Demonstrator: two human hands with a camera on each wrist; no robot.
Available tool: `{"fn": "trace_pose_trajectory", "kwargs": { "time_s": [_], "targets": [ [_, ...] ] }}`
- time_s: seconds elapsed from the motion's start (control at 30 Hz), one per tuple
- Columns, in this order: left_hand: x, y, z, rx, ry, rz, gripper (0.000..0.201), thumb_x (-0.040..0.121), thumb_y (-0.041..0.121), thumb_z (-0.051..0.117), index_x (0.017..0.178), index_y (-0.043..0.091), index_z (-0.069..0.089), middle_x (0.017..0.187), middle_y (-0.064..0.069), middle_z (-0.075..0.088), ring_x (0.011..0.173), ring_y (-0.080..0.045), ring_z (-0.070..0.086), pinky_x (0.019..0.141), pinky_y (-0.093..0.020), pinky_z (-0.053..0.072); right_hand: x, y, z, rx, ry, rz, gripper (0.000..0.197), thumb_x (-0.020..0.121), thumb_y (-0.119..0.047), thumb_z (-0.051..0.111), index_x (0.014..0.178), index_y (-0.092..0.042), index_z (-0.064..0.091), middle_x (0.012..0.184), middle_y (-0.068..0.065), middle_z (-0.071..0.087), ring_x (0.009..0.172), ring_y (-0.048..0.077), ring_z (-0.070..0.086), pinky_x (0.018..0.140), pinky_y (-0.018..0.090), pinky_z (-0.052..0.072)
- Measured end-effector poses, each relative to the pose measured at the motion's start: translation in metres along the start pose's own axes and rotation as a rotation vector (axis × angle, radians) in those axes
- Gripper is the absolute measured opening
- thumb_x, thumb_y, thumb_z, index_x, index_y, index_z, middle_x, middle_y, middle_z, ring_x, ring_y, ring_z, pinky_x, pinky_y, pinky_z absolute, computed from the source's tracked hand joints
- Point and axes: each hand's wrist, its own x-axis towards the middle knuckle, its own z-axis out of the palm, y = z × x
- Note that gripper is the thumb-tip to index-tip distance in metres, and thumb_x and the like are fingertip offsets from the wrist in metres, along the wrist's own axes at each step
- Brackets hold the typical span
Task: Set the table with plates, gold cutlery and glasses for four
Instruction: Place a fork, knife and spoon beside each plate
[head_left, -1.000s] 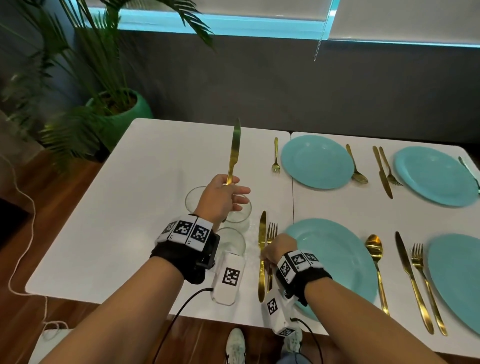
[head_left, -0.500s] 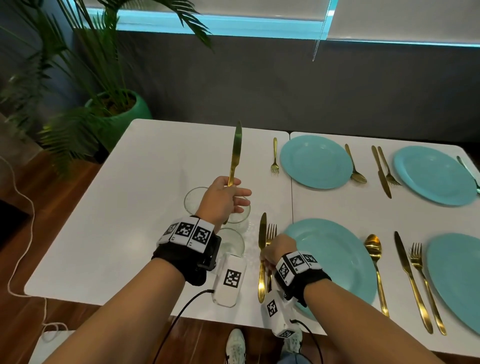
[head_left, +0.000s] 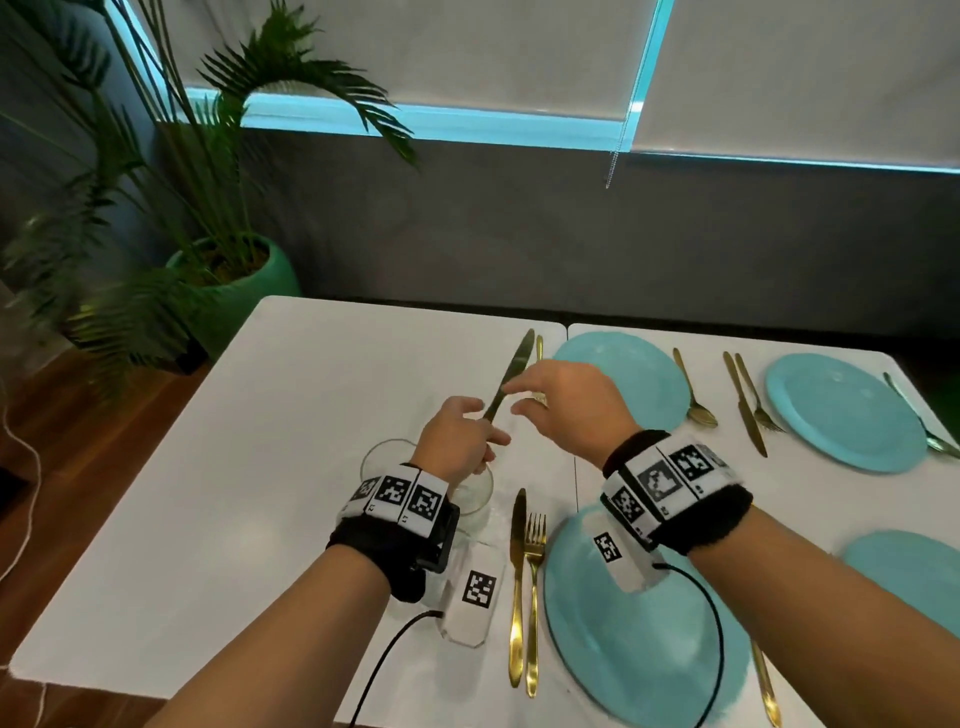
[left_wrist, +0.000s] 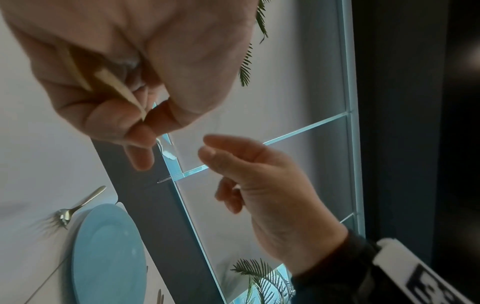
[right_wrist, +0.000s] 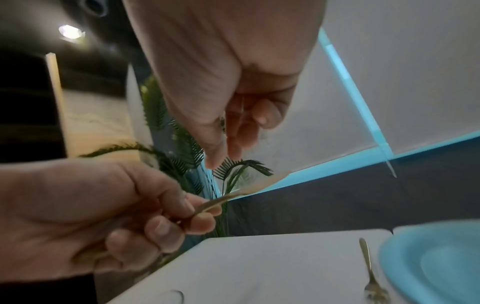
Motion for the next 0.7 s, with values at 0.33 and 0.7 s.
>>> {"fn": "trace_pose_trajectory", "kwargs": {
  "time_s": [0.33, 0.7],
  "targets": [
    [0.039, 0.029, 0.013, 0.273, -0.085, 0.022, 0.049, 0.084, 0.014, 0.06, 0.129, 0.016, 0.041, 0.104, -0.007, 0.07, 0.081, -0.017, 0.063, 0.066, -0.026, 0.048, 0.051, 0.04, 0.009, -0.265, -0.211, -0.198, 0.023, 0.094, -0.028, 0.054, 0.109, -0.025, 0.071, 0.1, -0.002, 0.069, 0.095, 0.014, 0.055, 0.082, 0.03, 0.051],
    [0.102, 0.056, -0.028, 0.103, 0.246, 0.072, 0.03, 0.091, 0.021, 0.053, 0.12, 0.017, 0.052, 0.117, -0.007, 0.06, 0.106, -0.022, 0.059, 0.096, -0.037, 0.049, 0.158, 0.097, 0.057, 0.153, -0.356, 0.702, 0.051, 0.087, -0.048, 0.058, 0.115, -0.006, 0.058, 0.118, 0.007, 0.063, 0.107, 0.023, 0.06, 0.089, 0.029, 0.046]
  ]
}}
